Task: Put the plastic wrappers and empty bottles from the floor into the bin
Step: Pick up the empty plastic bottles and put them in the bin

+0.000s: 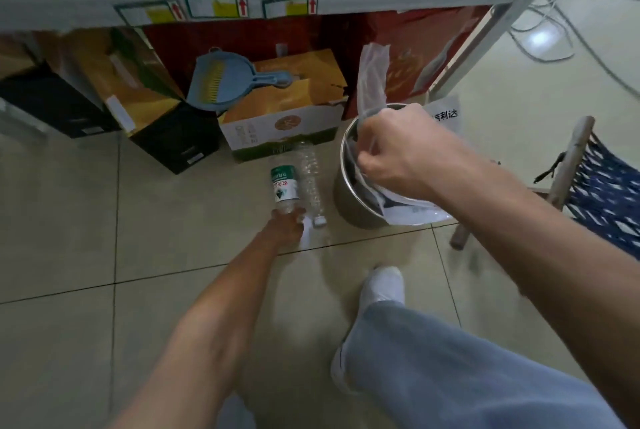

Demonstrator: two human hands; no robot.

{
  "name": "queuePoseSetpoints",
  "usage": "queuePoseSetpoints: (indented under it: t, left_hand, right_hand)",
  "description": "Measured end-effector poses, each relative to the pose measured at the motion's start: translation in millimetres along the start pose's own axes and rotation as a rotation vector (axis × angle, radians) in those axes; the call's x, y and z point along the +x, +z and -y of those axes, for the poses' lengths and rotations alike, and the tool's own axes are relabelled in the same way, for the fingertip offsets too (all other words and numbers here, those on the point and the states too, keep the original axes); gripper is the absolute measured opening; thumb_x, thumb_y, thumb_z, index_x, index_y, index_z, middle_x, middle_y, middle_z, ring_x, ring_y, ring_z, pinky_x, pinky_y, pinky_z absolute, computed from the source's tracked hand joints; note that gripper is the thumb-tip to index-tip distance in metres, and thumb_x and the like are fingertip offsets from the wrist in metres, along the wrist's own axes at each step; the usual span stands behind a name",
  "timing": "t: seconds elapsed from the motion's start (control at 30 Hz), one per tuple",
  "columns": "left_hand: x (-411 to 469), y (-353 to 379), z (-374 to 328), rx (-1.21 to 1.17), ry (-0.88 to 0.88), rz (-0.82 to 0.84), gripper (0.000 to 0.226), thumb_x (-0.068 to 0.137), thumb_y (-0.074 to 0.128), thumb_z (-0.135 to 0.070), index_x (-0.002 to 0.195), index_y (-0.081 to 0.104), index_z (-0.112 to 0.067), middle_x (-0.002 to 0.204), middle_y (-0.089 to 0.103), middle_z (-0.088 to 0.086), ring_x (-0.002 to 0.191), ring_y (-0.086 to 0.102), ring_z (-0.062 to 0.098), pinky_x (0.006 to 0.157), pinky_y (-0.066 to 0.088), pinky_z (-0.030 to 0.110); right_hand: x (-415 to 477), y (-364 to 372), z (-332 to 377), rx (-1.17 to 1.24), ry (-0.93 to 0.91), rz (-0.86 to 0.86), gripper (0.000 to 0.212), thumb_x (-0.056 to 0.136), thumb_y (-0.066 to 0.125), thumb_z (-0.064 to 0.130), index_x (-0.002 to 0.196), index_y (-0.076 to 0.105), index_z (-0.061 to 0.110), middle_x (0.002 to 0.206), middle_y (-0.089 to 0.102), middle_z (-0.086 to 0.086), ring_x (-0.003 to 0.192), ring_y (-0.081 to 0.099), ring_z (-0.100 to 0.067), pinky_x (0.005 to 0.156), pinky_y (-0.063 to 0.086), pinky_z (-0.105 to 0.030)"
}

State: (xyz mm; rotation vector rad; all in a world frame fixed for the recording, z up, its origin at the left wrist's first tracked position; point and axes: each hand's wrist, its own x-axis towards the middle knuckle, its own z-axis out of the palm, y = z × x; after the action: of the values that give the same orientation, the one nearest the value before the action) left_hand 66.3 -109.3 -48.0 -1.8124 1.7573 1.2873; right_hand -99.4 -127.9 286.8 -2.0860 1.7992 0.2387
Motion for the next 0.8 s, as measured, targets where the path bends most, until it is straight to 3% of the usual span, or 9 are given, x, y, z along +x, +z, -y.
queuePoseSetpoints:
  t: [0.1,0.2,0.27,0.4,0.53,0.63,0.7,0.77,0.8]
  left_hand:
    - [-18,-12,-1,-0.004,0.033,-0.085,0.044,0.107,0.039,-0.021,0.151,0.038,-0.018,0.156,0.035,0.007,0.138,0.042,0.036,0.112,0.029,0.033]
    - [-31,-29,5,-0.066,0.039,-0.138,0.040,0.101,0.055,-0.021,0.140,0.048,-0.022,0.149,0.038,0.022,0.130,0.042,0.040,0.100,0.042,0.033]
    - [-51,-46,7,-0.123,0.034,-0.121,0.036,0.100,0.053,-0.024,0.136,0.048,-0.028,0.146,0.037,0.024,0.122,0.048,0.039,0.088,0.044,0.030]
    - [-97,-104,-12,-0.239,0.046,-0.040,0.035,0.101,0.051,-0.031,0.136,0.046,-0.034,0.134,0.048,0.007,0.105,0.055,0.025,0.088,0.052,0.038]
    - [-149,-163,-39,-0.596,0.026,-0.101,0.033,0.102,0.050,-0.021,0.133,0.049,-0.029,0.131,0.045,0.005,0.107,0.054,0.026,0.075,0.055,0.038]
    - [-191,-185,-54,-0.688,0.102,-0.126,0.032,0.098,0.059,-0.026,0.127,0.046,-0.032,0.126,0.055,0.010,0.103,0.064,0.028,0.070,0.057,0.036]
    - [-218,-189,-59,-0.765,0.139,-0.116,0.045,0.095,0.066,-0.031,0.130,0.039,-0.026,0.122,0.058,0.011,0.100,0.072,0.031,0.074,0.058,0.038]
    - [-243,-186,-62,-0.844,0.173,-0.085,0.057,0.093,0.070,-0.033,0.135,0.033,-0.022,0.126,0.059,0.012,0.100,0.075,0.031,0.076,0.060,0.039]
    - [-253,-183,-63,-0.840,0.203,-0.072,0.060,0.092,0.072,-0.032,0.135,0.031,-0.022,0.127,0.060,0.012,0.099,0.075,0.029,0.075,0.060,0.037]
  right_hand:
    - [1,-3,-2,0.025,-0.032,-0.061,0.022,0.091,0.056,0.021,0.086,0.074,0.009,0.081,0.072,-0.013,0.064,0.068,-0.033,0.062,0.063,-0.047]
    - [1,-5,3,0.024,-0.038,-0.060,0.024,0.091,0.055,0.021,0.089,0.075,0.009,0.082,0.072,-0.013,0.066,0.068,-0.033,0.064,0.063,-0.047]
    - [0,-7,9,0.039,-0.040,-0.033,0.024,0.092,0.054,0.020,0.094,0.075,0.010,0.086,0.072,-0.013,0.070,0.068,-0.033,0.069,0.063,-0.045]
    - [-3,-11,19,0.057,0.009,0.141,0.025,0.096,0.056,0.024,0.111,0.073,0.013,0.101,0.070,-0.012,0.084,0.068,-0.030,0.079,0.062,-0.043]
    - [-4,-2,26,0.163,0.043,0.316,0.036,0.101,0.053,0.031,0.127,0.069,0.010,0.114,0.071,-0.012,0.098,0.071,-0.028,0.086,0.061,-0.041]
    - [-6,5,35,0.420,0.041,0.317,0.047,0.105,0.046,0.040,0.149,0.052,0.023,0.127,0.065,-0.009,0.089,0.068,-0.022,0.072,0.061,-0.038]
    - [-9,6,41,0.662,0.038,0.348,0.053,0.107,0.041,0.043,0.159,0.033,0.036,0.145,0.052,-0.011,0.097,0.064,-0.022,0.063,0.054,-0.032]
    - [-13,7,45,0.826,0.033,0.344,0.054,0.107,0.038,0.049,0.160,0.031,0.039,0.158,0.040,-0.008,0.118,0.063,-0.032,0.078,0.060,-0.041]
    - [-15,6,46,0.876,0.030,0.332,0.054,0.106,0.038,0.053,0.158,0.033,0.038,0.158,0.040,-0.006,0.118,0.065,-0.034,0.085,0.061,-0.046]
